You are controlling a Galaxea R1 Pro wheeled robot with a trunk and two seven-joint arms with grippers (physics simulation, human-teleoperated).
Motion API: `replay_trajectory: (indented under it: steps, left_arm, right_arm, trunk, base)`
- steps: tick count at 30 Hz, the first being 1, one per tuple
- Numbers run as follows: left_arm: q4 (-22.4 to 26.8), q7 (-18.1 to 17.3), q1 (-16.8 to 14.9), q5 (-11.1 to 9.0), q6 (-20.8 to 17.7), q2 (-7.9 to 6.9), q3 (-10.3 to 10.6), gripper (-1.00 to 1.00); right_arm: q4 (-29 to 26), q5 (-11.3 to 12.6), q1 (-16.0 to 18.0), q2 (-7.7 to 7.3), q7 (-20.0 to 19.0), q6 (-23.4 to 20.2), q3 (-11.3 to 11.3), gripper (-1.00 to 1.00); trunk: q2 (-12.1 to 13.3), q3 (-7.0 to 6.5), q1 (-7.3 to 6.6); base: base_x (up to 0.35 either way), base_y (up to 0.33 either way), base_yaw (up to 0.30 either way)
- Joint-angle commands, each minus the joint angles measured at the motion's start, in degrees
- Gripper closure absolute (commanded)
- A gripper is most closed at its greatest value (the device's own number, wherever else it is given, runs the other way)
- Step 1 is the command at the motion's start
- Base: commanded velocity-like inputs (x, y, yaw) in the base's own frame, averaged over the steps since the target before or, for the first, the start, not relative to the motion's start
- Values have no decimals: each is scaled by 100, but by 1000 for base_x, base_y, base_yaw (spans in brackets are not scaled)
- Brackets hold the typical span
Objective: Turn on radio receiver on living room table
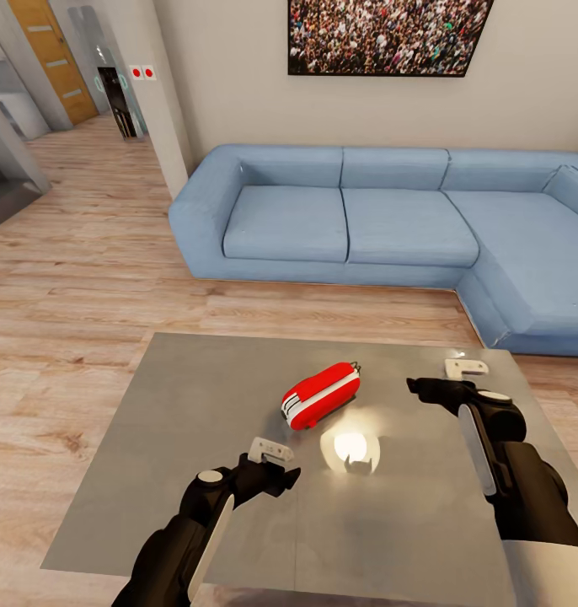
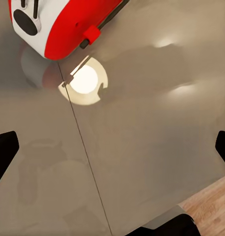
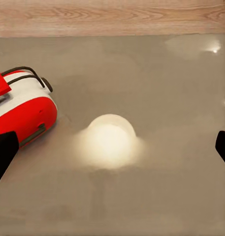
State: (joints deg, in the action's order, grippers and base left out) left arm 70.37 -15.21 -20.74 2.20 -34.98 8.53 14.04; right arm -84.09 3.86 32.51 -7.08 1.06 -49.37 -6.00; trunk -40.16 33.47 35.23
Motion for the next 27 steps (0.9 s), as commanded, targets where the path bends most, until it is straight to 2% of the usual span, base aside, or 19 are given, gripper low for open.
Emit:
replay_trajectory:
  steps: [1,17,27]
  left_arm:
    - [1,0,0,0,0,0,0,-100]
    - [2,2,0,0,-9,8,-6,-100]
    - [11,9,0,-10,-9,13,-6,-100]
  right_arm:
    - [0,-1,0,-1,2,-1,0,-100]
    - [-2,34,1,31,-60,37,9,-100]
    - [0,86,3,63,-69,51,97,-100]
  trunk:
    - [0,0,0]
    - [0,0,0]
    - [0,0,0]
  base:
    - [0,0,0]
    - [0,0,0]
    - [0,0,0]
